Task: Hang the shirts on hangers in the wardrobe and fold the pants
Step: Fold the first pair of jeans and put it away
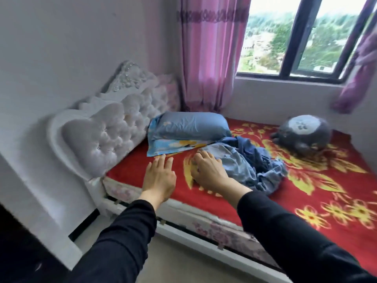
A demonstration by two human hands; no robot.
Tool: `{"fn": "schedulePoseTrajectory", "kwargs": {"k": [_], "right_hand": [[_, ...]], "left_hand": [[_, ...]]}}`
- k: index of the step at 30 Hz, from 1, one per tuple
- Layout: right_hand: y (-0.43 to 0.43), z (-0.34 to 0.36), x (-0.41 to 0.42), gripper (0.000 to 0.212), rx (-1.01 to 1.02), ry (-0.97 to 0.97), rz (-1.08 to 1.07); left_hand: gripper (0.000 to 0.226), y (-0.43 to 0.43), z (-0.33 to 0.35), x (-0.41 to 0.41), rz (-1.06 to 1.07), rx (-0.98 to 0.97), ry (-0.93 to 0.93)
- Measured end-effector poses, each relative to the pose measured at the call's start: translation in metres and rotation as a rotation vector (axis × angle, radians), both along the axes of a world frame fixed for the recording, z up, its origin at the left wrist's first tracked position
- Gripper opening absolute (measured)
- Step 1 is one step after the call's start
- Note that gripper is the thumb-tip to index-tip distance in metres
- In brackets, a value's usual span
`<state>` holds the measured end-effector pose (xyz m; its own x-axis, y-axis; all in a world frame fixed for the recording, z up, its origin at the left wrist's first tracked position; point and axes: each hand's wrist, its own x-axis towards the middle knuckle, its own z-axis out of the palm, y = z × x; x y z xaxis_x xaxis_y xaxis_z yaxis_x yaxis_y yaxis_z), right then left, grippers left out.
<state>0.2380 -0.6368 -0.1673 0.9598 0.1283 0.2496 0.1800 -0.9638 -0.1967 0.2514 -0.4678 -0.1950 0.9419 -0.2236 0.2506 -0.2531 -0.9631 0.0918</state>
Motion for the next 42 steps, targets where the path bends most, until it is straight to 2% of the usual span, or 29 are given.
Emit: {"fn": "schedulePoseTrajectory", "kwargs": {"k": [6, 11, 20, 25, 33, 38, 40, 42], "right_hand": [[-0.158, -0.044, 0.024, 0.035, -0.062, 0.14, -0.165], [-0.253, -0.074, 0.052, 0.036, -0.062, 0.218, -0.286], [-0.363, -0.154, 0.169, 0.032, -0.022, 0.385, -0.424], [-0.408, -0.212, 0.233, 0.037, 0.012, 0.485, -0.475], [-0.486, -0.298, 0.278, 0.04, 0.001, 0.64, -0.535], [-0.539, -0.342, 0.304, 0.06, -0.139, 0.644, -0.478], [-0.559, -0.359, 0.316, 0.075, -0.201, 0.64, -0.418], [-0.575, -0.376, 0.327, 0.08, -0.293, 0.625, -0.357]], "left_hand": [[0.051, -0.159, -0.042, 0.047, -0.134, 0.002, 0.15], [0.05, -0.248, -0.065, 0.09, -0.23, 0.058, 0.205], [0.049, -0.36, -0.135, 0.223, -0.34, 0.106, 0.348], [0.046, -0.405, -0.192, 0.302, -0.35, 0.13, 0.454], [0.043, -0.466, -0.283, 0.358, -0.398, 0.136, 0.575], [0.054, -0.514, -0.333, 0.359, -0.523, 0.165, 0.524], [0.06, -0.536, -0.352, 0.357, -0.538, 0.169, 0.524], [0.064, -0.556, -0.37, 0.354, -0.518, 0.14, 0.547]]}}
